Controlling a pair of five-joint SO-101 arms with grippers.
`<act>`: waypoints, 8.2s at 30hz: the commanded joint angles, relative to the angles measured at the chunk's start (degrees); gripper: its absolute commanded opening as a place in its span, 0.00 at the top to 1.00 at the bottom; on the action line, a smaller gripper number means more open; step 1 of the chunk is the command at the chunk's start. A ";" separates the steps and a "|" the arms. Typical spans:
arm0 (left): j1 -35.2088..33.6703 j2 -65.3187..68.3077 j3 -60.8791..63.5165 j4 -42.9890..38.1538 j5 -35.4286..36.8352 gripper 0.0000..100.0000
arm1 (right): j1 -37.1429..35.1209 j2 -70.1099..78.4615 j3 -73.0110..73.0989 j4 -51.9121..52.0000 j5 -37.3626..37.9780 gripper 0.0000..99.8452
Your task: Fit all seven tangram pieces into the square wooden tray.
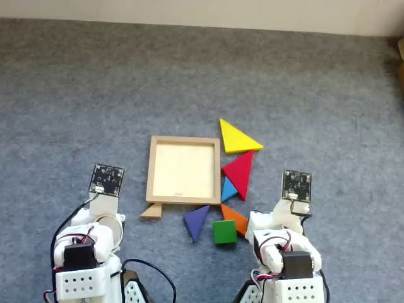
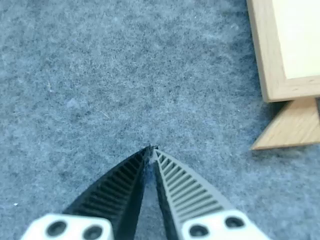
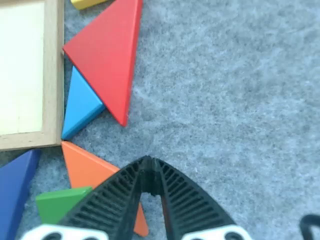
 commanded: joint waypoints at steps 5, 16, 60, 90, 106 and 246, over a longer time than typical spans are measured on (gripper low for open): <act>-0.40 -1.71 1.19 0.44 0.53 0.99 | 0.48 -0.75 6.81 0.40 -0.35 0.99; -0.40 -1.71 1.19 0.44 0.53 0.99 | 0.48 -0.75 6.81 0.40 -0.35 0.99; -0.40 -1.71 1.19 0.44 0.53 0.99 | 0.66 -0.75 6.64 0.40 -0.26 0.99; -0.40 -1.71 1.19 0.44 0.53 0.99 | 14.81 2.07 -26.95 1.36 17.93 0.99; -0.40 -1.71 1.19 0.44 0.53 0.99 | 4.26 48.04 -53.49 -2.51 18.64 0.99; -0.40 -1.71 1.19 0.44 0.53 0.99 | -1.98 157.49 -144.66 21.58 35.16 0.64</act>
